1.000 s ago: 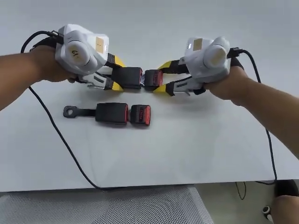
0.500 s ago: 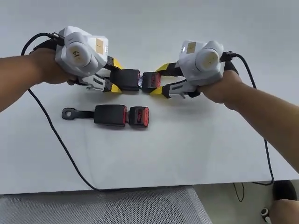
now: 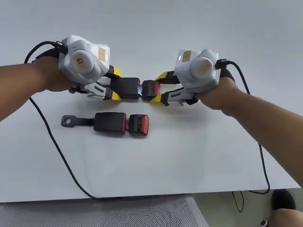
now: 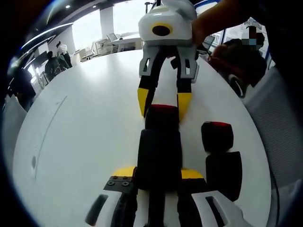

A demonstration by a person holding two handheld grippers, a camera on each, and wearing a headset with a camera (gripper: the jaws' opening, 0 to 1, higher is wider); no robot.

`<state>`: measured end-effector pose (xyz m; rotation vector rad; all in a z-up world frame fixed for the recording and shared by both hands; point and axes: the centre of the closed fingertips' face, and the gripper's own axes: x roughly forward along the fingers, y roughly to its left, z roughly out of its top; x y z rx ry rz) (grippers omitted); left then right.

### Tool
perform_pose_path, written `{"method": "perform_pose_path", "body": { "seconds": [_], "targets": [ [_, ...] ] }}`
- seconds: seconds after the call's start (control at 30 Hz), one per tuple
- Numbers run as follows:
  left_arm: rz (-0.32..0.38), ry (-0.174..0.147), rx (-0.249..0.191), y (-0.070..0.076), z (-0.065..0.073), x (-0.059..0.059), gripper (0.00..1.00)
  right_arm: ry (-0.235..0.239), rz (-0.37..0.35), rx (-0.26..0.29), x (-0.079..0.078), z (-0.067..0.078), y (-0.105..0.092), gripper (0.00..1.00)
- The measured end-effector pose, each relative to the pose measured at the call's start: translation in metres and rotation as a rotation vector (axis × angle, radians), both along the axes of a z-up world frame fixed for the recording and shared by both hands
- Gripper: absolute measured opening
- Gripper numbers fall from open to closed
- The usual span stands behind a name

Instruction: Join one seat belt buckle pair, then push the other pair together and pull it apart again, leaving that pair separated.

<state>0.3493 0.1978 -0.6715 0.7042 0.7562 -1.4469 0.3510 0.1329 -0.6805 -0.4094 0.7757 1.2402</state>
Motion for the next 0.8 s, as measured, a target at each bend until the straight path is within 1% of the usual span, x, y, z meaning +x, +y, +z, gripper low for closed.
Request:
{"method": "perform_pose_path", "body": {
  "seconds": [0.2,0.3,0.53,0.8],
  "targets": [
    [-0.004,-0.002,0.016,-0.0001,0.0007,-0.0003,0.33,-0.004,0.004,-0.019,0.0010,0.0006,-0.0012,0.32],
    [-0.006,-0.003,0.021,0.0001,0.0007,-0.0002,0.33,-0.014,0.009,-0.049,0.0003,0.0007,-0.0008,0.32],
    [-0.008,-0.004,0.033,0.0005,0.0005,0.0005,0.33,-0.012,0.018,-0.046,-0.0001,0.0032,-0.0018,0.32],
    [-0.011,-0.006,0.045,0.0006,-0.0001,0.0006,0.33,-0.014,0.018,-0.045,-0.0009,0.0025,-0.0025,0.33]
  ]
}}
